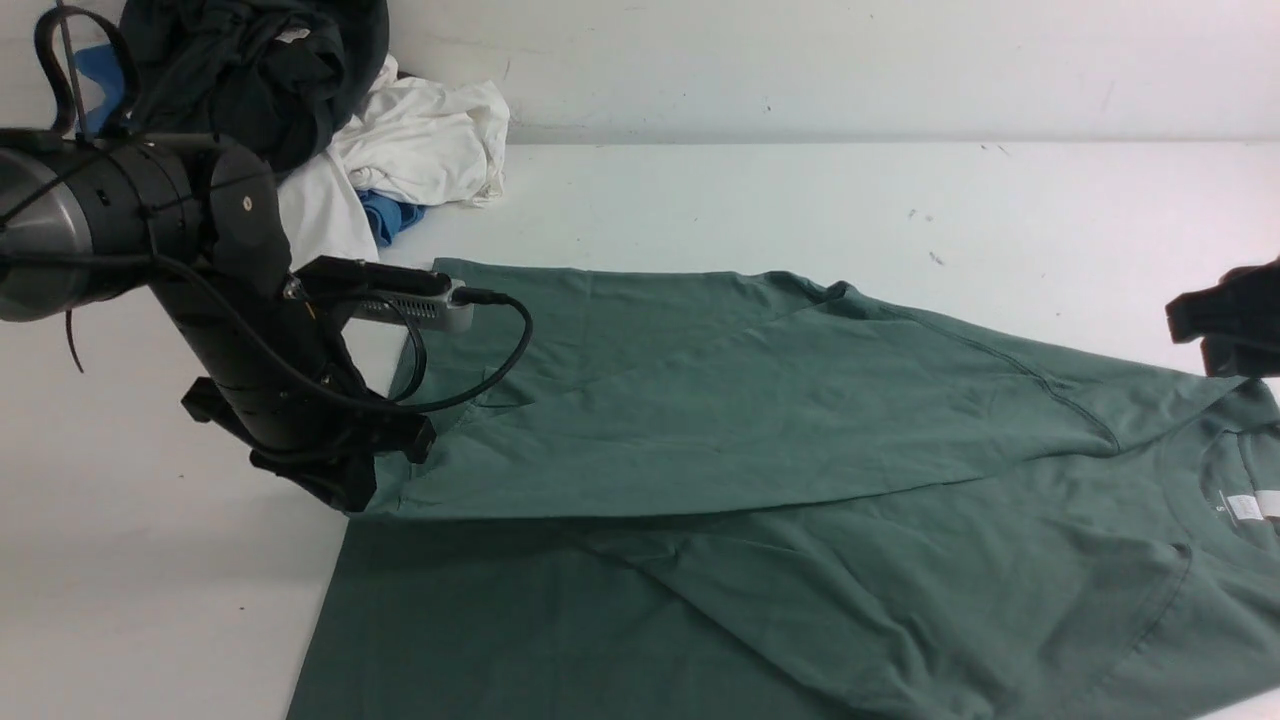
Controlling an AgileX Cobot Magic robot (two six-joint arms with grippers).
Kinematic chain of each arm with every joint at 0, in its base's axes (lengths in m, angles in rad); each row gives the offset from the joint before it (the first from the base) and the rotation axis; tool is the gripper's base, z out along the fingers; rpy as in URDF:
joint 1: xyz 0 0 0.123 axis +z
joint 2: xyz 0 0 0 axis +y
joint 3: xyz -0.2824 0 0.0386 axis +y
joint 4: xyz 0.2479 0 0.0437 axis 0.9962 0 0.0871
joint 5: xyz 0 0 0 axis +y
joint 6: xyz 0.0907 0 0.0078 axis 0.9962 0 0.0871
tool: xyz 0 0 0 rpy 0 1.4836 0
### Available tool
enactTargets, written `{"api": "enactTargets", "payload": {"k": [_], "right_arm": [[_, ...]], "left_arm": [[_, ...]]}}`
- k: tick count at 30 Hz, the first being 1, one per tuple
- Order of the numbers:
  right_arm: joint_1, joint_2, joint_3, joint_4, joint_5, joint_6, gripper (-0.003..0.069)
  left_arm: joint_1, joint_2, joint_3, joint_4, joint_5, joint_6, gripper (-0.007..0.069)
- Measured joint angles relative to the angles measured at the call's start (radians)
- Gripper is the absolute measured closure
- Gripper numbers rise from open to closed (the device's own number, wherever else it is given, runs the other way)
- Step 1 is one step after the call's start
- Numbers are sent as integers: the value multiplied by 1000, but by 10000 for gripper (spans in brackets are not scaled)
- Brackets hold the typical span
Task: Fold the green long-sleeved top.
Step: Use the left arm to drag and drop the cuff onto the cuff closest to the left arm, then use both arms simultaneously to clamp the lower edge of the clothing fabric
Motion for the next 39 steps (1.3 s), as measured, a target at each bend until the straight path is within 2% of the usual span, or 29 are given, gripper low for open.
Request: {"api": "enactTargets", "payload": {"k": [5,6,9,11,12,13,14,17,21,25,29,35,39], "right_arm": [[0,-1,0,29,4,-2,363],[0,-3,0,32,6,-4,363],[3,-49,0,90,37,-51,363],[7,-65,0,103,52,-64,363],[29,-107,0,134,81,-94,363],[32,-112,0,137,88,-97,363],[73,-160,0,174,123,-127,363],[177,-235,-3,233,215,-200,363],[304,-299,-4,269,320,-247,363],[437,-388,37,279,331,-252,363],[509,-483,120,283,341,-238,363],[522,-553,224,269,348,-230,363],[523,-555,247,259,348,-230,363]], "left_arm": [[-5,-6,3,7,0,1,333],[-6,-8,3,7,0,1,318],[-66,-111,3,45,4,60,215],[-90,-143,3,52,18,79,203],[-161,-211,3,60,70,129,192],[-161,-217,3,60,79,129,190],[-231,-261,7,61,157,173,188],[-335,-307,62,81,235,250,188],[-395,-318,194,128,241,329,188],[-405,-319,363,153,234,390,188],[-406,-320,513,184,135,463,188],[-406,-322,624,237,-96,527,188],[-406,-323,653,242,-184,551,188]]}}
